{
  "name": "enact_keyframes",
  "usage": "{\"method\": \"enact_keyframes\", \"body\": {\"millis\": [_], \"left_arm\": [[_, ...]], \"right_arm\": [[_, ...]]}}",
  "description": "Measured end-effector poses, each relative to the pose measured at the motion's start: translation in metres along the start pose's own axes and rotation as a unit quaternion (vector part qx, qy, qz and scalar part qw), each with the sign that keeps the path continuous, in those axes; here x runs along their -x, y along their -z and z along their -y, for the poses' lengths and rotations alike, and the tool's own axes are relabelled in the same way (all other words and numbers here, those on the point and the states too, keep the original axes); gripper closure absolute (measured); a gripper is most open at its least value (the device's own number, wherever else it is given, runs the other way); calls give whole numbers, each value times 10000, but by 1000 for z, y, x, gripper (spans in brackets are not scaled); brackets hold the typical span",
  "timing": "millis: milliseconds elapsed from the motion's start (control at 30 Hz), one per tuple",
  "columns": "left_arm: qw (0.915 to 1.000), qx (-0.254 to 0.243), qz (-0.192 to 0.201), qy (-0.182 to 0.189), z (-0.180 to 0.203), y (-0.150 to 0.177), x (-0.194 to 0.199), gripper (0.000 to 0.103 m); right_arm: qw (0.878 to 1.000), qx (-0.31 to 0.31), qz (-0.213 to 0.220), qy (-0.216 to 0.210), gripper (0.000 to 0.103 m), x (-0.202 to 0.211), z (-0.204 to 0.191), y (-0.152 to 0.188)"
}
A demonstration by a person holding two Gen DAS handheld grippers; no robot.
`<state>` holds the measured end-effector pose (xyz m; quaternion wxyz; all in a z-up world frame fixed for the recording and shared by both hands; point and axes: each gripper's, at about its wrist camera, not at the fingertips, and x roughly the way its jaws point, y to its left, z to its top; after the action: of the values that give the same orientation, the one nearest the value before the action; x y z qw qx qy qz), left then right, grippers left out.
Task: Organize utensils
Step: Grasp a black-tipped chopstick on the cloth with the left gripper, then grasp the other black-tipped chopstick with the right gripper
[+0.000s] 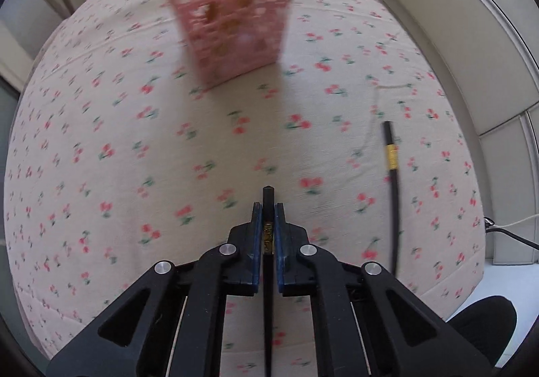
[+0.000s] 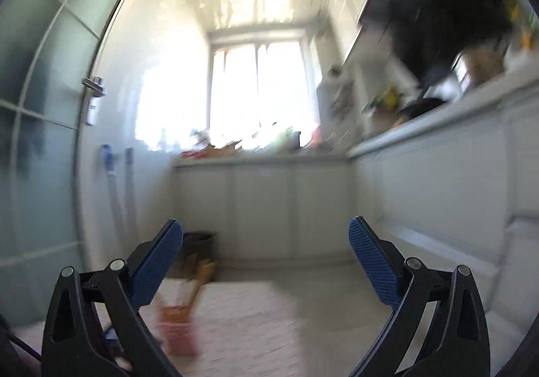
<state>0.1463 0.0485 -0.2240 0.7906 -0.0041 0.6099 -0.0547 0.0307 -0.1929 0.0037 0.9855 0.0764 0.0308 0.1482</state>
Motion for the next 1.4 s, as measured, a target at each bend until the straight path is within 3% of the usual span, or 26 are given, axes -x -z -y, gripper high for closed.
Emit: {"method": "enact_keyframes", "body": {"millis": [33,67,133,167,200,233,267,333,500,567,667,733,767,833,867,900,1133,1233,1300,1400], "left_arm": [[10000,76,-18,-7,-10,2,0,97],[9999,149,-32,3,-19,3,-1,97],[9995,304,-60,24,-34,4,-1,97],[9993,354,-80,52,-39,4,-1,97],[9991,398,-102,82,-43,5,-1,97],[9989,436,-122,121,-48,5,-2,97],[9987,460,-134,156,-51,4,-3,97],[9985,491,-148,214,-60,4,-2,97],[9984,474,-164,278,-63,-8,0,97],[9984,481,-142,262,-54,-11,1,97],[9981,539,-110,289,-49,-17,-2,97],[9978,590,-71,284,-55,-15,2,97],[9977,621,-51,285,-58,-15,5,97],[9973,668,-7,302,-65,-13,10,97],[9971,693,25,322,-68,-12,13,97],[9969,716,53,332,-70,-11,15,97],[9946,834,321,519,-86,-1,43,97],[9941,846,391,554,-94,5,52,97],[9940,865,421,515,-96,5,56,97],[9935,876,519,506,-96,4,62,97]], "right_arm": [[9905,-514,-1005,-785,7,-40,9,10],[9747,-816,-1777,-1083,7,-72,13,25],[9356,-861,-3334,-783,7,-137,13,80],[9174,-807,-3841,-661,7,-157,12,104],[8904,-754,-4474,-355,7,-181,13,138],[8721,-698,-4840,-152,8,-193,14,160],[8557,-599,-5140,47,8,-205,14,182],[8374,-413,-5441,331,8,-216,12,211],[8191,-110,-5714,499,7,-232,-1,222],[8087,348,-5832,692,7,-234,-15,227],[8092,177,-5807,870,7,-232,-18,228],[8187,93,-5652,1009,9,-229,-19,228],[8242,89,-5568,1033,16,-224,-21,228],[8367,79,-5373,1057,44,-210,-31,223],[8435,36,-5272,1024,79,-206,-33,220],[8452,-48,-5248,1013,92,-204,-34,219],[8520,-1019,-5083,729,95,-188,-21,222],[8548,-1088,-5038,601,95,-181,-24,218],[8470,-1098,-5172,554,95,-179,-26,218],[8589,-596,-5046,645,103,-174,-36,213]]}}
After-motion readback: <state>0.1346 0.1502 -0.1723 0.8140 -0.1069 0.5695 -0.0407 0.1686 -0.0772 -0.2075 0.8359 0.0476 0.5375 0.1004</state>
